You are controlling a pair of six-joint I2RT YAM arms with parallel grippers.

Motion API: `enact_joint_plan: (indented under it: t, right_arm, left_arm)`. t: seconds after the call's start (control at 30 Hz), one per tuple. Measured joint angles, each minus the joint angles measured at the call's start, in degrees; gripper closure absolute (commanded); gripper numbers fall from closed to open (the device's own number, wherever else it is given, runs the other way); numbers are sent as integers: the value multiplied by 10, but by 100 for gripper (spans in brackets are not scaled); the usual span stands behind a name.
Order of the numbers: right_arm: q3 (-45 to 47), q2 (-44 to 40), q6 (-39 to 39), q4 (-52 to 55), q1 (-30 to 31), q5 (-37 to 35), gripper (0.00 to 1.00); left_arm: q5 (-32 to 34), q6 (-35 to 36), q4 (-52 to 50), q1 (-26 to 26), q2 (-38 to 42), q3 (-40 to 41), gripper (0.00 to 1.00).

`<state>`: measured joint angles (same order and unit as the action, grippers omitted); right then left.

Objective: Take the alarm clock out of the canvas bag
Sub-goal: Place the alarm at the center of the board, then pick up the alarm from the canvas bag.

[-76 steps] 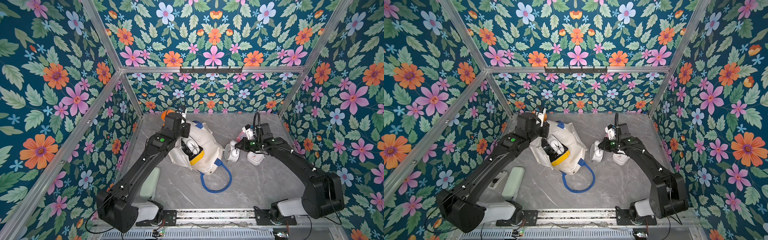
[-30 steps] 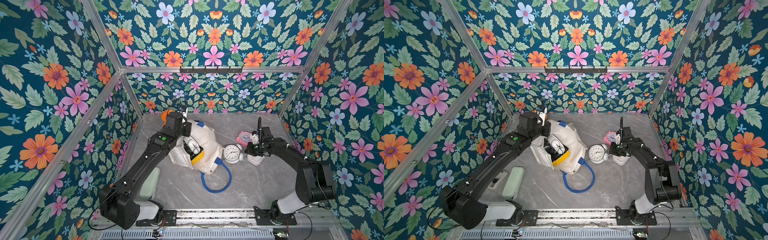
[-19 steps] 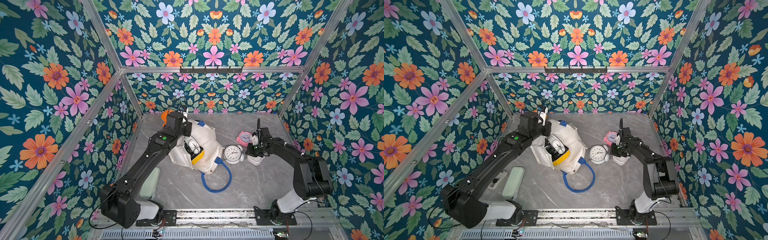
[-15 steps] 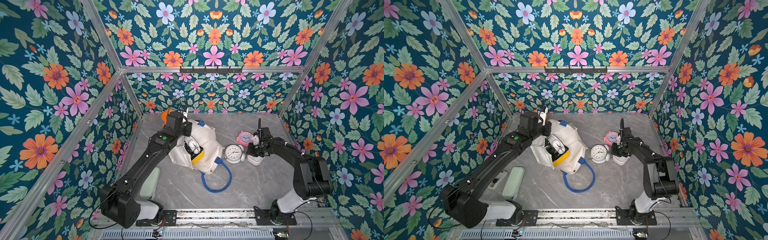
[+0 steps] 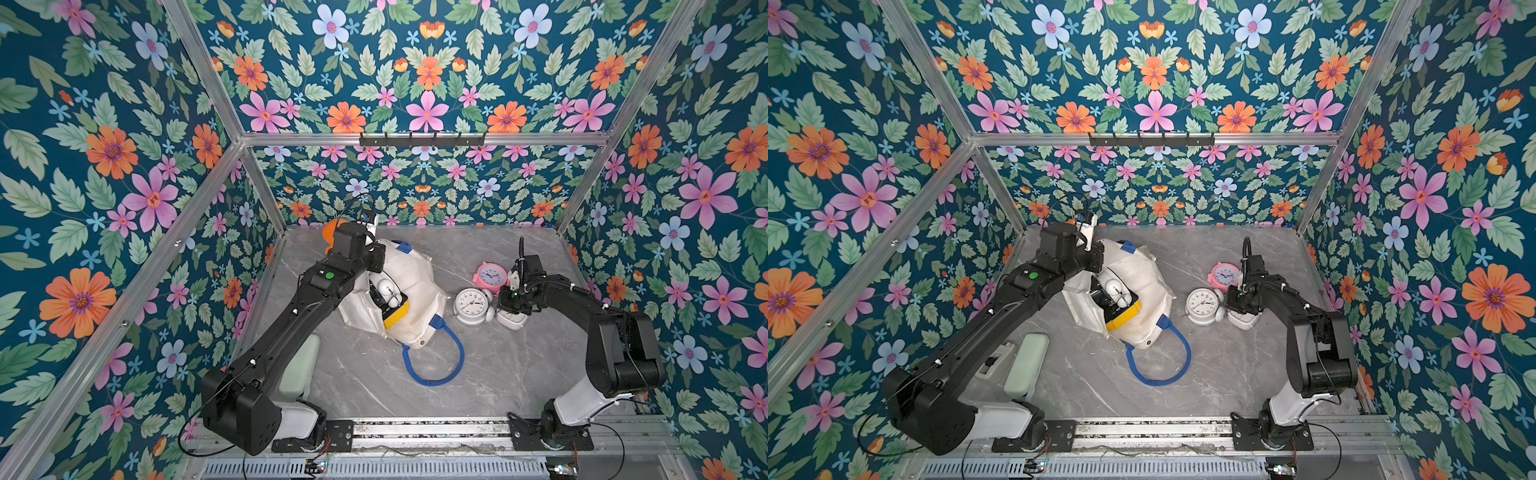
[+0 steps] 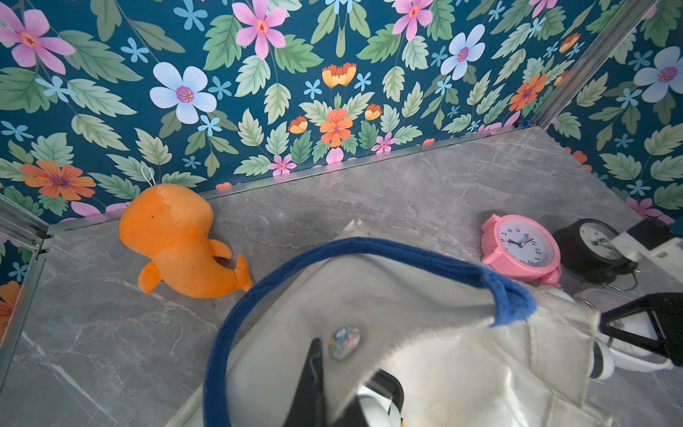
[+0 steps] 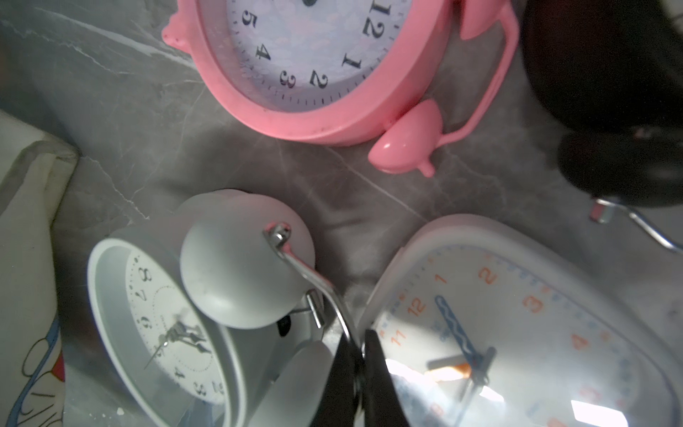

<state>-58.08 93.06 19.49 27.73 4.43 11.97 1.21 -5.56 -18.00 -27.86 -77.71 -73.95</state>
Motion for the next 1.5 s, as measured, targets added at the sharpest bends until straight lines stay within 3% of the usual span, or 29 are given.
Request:
enact_joint_plan:
  t: [0.03,0.3,0.77,1.1,1.3,1.5]
  right_arm:
    - [-1,0,0,2,0,-2,80]
    - [-12,-24,-1,22,-1,6,61]
    - [-62,-215,-4,39,21,68,57]
    - [-116,-260,-4,10,173,98,59]
    - [-123,-243,-17,-44,288,83,60]
    - [-122,-207,-30,-88,354,72,62]
  left_arm:
    - [0,0,0,0,0,0,100]
    - [-14,-4,0,0,1,-3,100]
    - [-45,-17,1,0,-12,-17,100]
    - [-59,-30,9,0,-23,-21,100]
    - [-71,-33,16,0,-26,-22,100]
    - [-75,-35,17,0,-26,-21,100]
